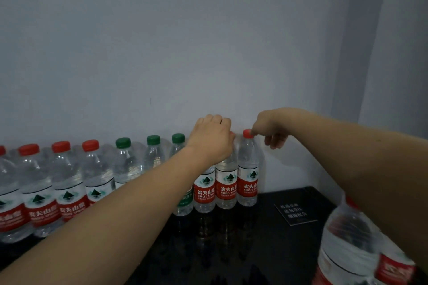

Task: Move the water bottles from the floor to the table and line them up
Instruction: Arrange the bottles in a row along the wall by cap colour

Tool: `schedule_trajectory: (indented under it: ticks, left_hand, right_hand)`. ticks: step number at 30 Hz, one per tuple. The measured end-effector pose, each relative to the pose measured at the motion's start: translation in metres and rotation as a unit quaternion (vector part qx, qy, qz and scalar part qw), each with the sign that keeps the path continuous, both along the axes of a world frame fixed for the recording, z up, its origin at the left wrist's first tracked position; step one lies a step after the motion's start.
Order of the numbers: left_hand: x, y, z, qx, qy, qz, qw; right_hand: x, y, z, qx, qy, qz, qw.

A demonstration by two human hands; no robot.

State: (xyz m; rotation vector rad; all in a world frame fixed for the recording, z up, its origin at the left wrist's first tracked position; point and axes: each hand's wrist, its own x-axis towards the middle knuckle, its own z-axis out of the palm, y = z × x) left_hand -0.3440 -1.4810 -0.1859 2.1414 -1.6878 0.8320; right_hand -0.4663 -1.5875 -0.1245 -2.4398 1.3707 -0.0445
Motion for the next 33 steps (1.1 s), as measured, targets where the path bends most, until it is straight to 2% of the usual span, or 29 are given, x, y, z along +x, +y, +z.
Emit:
schedule_trajectory:
  ticks: [5, 10, 14, 18, 23, 28, 33]
  left_hand:
    - [-0.053, 0.047, 0.022, 0.022, 0.043, -0.060, 0.997]
    - [-0.121, 0.063, 0.040, 0.105, 0.130, -0.084, 0.982]
    - [-0.173, 0.059, 0.036, 0.170, 0.182, -0.101, 0.963]
    - [-0.204, 0.054, 0.030, 0.204, 0.161, -0.107, 0.960]
    - [-0.215, 0.055, 0.029, 0.200, 0.106, -0.115, 0.967]
    - [-0.214, 0.054, 0.028, 0.247, 0.081, -0.109, 0.959]
    - [-0.205, 0.040, 0.029, 0.252, 0.096, -0.090, 0.959]
  right_hand:
    - [-0.073, 0.022, 0.020, -0.074, -0.025, 0.036, 0.996]
    - [-0.148, 0.037, 0.012, -0.153, 0.035, 0.014, 0.988]
    - [-0.193, 0.038, -0.008, -0.140, 0.078, -0.011, 0.987]
    - [-0.214, 0.039, -0.025, -0.089, 0.124, -0.026, 0.988]
    - [-0.223, 0.042, -0.023, -0.124, 0.168, -0.049, 0.977]
    - [-0.236, 0.026, -0.019, -0.001, 0.086, -0.085, 0.993]
    - [-0.231, 0.019, -0.027, -0.088, 0.002, -0.013, 0.996]
